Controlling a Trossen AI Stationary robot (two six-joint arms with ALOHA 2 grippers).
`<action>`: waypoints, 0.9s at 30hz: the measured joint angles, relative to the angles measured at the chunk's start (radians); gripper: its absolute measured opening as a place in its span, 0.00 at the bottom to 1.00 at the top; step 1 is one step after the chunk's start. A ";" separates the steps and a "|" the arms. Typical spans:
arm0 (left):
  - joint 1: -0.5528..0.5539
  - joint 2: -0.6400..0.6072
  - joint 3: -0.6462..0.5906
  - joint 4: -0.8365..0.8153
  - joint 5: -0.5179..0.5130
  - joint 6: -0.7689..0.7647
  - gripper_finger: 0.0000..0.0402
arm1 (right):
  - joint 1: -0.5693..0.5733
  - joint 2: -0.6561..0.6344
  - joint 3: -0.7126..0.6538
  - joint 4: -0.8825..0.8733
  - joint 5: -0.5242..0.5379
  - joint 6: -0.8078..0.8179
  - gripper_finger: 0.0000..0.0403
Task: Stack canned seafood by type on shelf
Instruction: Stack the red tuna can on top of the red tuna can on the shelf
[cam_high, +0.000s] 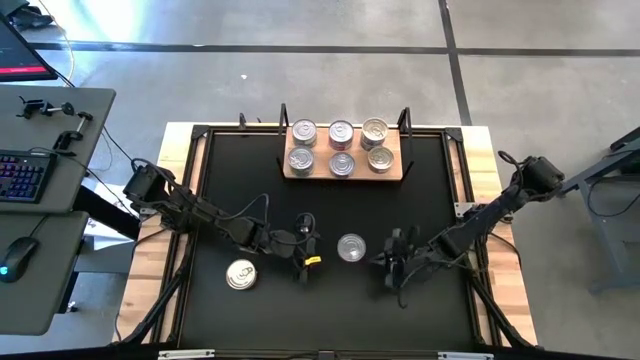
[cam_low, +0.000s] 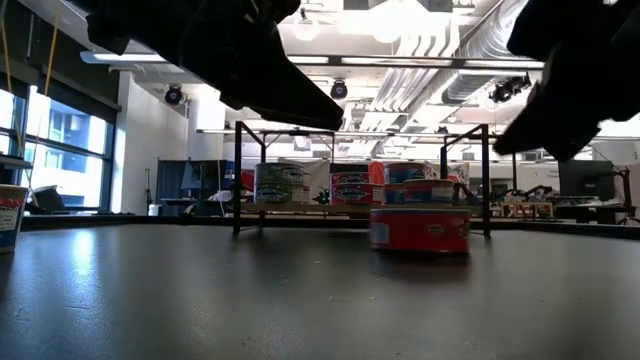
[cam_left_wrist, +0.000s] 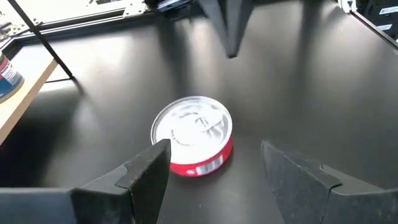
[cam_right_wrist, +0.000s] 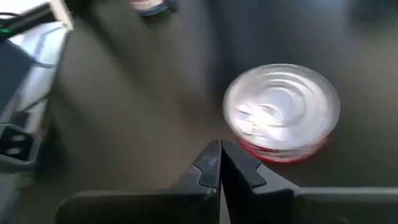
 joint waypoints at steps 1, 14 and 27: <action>-0.001 0.000 0.000 -0.001 0.000 0.000 0.60 | -0.007 0.000 0.000 -0.026 0.004 0.010 0.00; 0.003 0.087 0.001 0.014 0.057 0.015 0.60 | -0.129 0.134 -0.021 -0.081 0.030 0.234 0.00; -0.024 0.135 0.001 0.036 0.059 0.177 0.60 | -0.192 0.294 -0.021 0.533 -0.108 -0.080 0.00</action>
